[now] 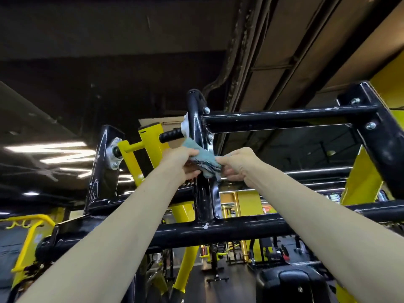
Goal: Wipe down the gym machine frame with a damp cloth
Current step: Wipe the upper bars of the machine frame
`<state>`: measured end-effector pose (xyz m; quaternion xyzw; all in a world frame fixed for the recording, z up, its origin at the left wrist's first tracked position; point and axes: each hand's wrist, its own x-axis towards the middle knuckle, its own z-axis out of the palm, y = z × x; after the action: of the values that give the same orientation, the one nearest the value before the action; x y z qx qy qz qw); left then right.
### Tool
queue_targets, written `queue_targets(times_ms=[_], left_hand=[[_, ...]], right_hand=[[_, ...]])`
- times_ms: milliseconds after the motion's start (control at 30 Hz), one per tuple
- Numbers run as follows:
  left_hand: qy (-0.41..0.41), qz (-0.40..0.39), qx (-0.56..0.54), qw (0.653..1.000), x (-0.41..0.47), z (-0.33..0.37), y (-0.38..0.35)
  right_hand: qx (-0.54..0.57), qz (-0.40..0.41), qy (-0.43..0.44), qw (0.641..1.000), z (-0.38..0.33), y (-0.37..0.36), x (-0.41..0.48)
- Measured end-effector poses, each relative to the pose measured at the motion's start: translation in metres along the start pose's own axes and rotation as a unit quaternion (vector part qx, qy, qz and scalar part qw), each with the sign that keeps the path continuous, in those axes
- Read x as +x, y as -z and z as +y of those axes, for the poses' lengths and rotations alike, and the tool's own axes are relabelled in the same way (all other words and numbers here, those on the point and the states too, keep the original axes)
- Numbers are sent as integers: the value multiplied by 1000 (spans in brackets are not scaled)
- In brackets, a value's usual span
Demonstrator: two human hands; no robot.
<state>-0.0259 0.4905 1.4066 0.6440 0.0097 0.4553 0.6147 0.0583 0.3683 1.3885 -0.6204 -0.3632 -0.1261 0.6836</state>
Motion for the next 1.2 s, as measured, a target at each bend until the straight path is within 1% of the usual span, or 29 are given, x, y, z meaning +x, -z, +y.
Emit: queue_targets(times_ms=[33, 67, 100, 133, 167, 200, 300, 367, 433, 533, 600, 767, 900, 967, 1033, 1067, 1100, 1133, 1167, 1200], left_hand=[[-30, 72, -31, 996, 10, 6, 2], [-77, 148, -33, 985, 20, 14, 4], [-131, 209, 14, 969, 26, 20, 4], [-187, 249, 91, 946, 29, 23, 1], [-236, 274, 171, 916, 27, 21, -6], [-279, 279, 230, 890, 24, 17, -15], [-363, 229, 356, 830, 19, -16, -43], [-402, 202, 401, 798, 30, -37, -48], [-431, 184, 382, 797, 41, -40, -39], [-456, 173, 374, 789, 53, -30, -28], [-463, 183, 388, 776, 63, -16, -32], [-464, 231, 446, 730, 97, 30, -55], [-478, 223, 434, 731, 129, 60, -61], [-498, 198, 451, 713, 143, 71, -59], [-526, 152, 488, 680, 155, 80, -56], [-545, 125, 507, 656, 160, 84, -56], [-556, 102, 538, 625, 162, 88, -58], [-549, 83, 585, 591, 163, 93, -64], [-521, 73, 635, 566, 162, 98, -73], [-477, 64, 674, 560, 158, 104, -84]], right_hand=[[-10, 8, 1, 1000, -1, -1, 4], [-18, 8, -1, 1000, -2, -1, 8], [-27, 4, -5, 1000, -3, -2, 12], [-38, -1, -10, 999, -4, -2, 15], [-50, -2, -10, 999, -4, -3, 21], [-57, 5, -5, 998, -5, -6, 26], [-48, 23, 9, 999, -2, -15, 43], [-59, 24, 13, 998, 1, -20, 50], [-91, 5, 21, 996, 7, -22, 58], [-62, -39, 13, 997, 14, -23, 65], [-56, -63, 33, 996, 14, -22, 72], [-57, -111, 71, 990, 3, -19, 85], [-46, -139, 45, 988, -4, -25, 100], [-26, -155, 22, 987, -4, -29, 109], [-12, -166, 23, 986, -3, -34, 118], [-16, -171, 33, 985, -4, -36, 119], [-20, -175, 43, 983, -3, -38, 122], [-19, -176, 53, 983, -1, -39, 126], [-13, -177, 62, 982, 0, -39, 129], [-4, -178, 68, 982, 1, -38, 130]])
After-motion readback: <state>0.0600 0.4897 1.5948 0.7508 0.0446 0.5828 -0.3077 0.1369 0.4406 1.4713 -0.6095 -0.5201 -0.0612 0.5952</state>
